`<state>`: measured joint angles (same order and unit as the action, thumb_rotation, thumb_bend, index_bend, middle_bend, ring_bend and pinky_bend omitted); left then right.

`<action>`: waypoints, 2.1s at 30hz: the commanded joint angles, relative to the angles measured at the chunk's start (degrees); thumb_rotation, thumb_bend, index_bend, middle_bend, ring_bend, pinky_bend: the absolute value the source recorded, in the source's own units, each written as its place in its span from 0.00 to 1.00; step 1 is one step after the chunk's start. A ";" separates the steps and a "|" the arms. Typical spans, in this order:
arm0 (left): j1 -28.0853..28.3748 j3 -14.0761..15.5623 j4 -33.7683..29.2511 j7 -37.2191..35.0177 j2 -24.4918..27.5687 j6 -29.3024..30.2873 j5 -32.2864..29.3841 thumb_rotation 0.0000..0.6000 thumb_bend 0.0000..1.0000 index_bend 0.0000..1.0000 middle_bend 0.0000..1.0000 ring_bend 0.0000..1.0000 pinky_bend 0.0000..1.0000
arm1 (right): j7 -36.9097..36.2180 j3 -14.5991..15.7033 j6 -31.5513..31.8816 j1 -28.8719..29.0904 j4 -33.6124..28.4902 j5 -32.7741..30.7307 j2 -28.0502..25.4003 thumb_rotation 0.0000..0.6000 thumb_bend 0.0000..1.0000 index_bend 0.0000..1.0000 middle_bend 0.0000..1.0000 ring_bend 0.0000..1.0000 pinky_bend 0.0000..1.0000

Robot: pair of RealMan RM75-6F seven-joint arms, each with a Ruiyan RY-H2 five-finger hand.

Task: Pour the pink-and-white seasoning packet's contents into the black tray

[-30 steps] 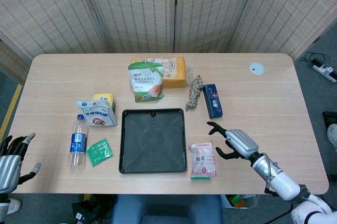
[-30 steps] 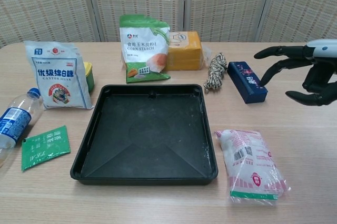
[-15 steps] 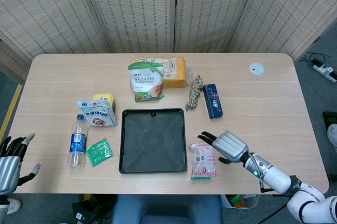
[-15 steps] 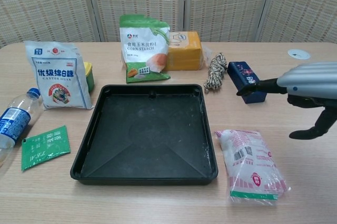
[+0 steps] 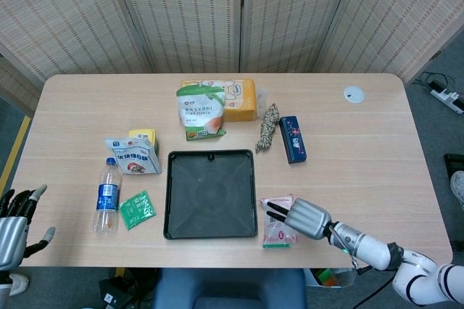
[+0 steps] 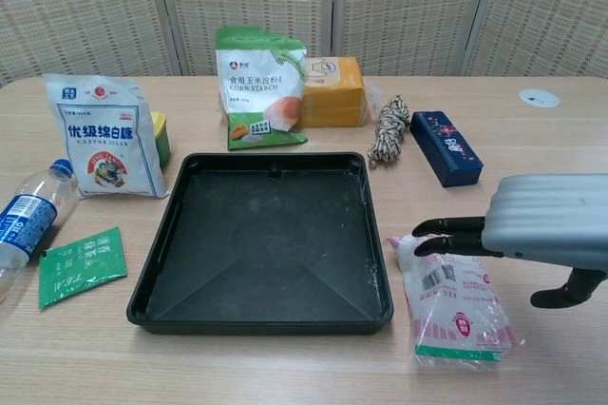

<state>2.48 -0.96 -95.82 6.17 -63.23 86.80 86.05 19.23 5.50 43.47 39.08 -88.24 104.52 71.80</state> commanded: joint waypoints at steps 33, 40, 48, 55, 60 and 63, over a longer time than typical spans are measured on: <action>0.10 0.20 0.07 -0.19 -0.08 -0.86 -0.02 1.00 0.36 0.10 0.18 0.14 0.01 | 0.60 3.32 6.20 -0.40 9.33 0.14 6.06 1.00 0.28 0.16 0.17 0.88 0.95; -0.19 0.16 0.19 -0.46 0.20 -0.72 -0.51 1.00 0.36 0.10 0.18 0.14 0.01 | 1.68 3.67 5.81 -0.34 10.93 -0.16 7.15 1.00 0.28 0.15 0.13 0.88 0.95; 0.12 0.20 0.14 -0.28 -0.02 -1.09 -0.18 1.00 0.36 0.10 0.18 0.14 0.01 | 2.42 3.82 6.64 -0.82 13.86 -0.29 9.42 1.00 0.28 0.11 0.11 0.88 0.95; 0.01 0.23 0.18 -0.19 -0.01 -1.10 -0.40 1.00 0.36 0.10 0.18 0.14 0.01 | 1.03 3.38 8.82 -1.65 17.76 -0.80 12.17 1.00 0.28 0.12 0.15 0.87 0.95; -0.01 0.22 0.18 -0.09 -0.01 -1.14 -0.52 1.00 0.36 0.10 0.18 0.14 0.01 | -0.65 3.17 9.95 -1.88 20.50 -1.11 13.86 1.00 0.28 0.19 0.19 0.88 0.95; 0.02 0.20 0.17 -0.03 -0.02 -1.18 -0.53 1.00 0.36 0.10 0.18 0.14 0.01 | -1.33 3.05 10.60 -1.91 21.97 -1.13 14.77 1.00 0.28 0.21 0.20 0.88 0.95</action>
<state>2.50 -0.76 -95.66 6.14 -63.24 85.62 85.52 18.27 8.64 53.71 37.22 -66.80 103.44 86.13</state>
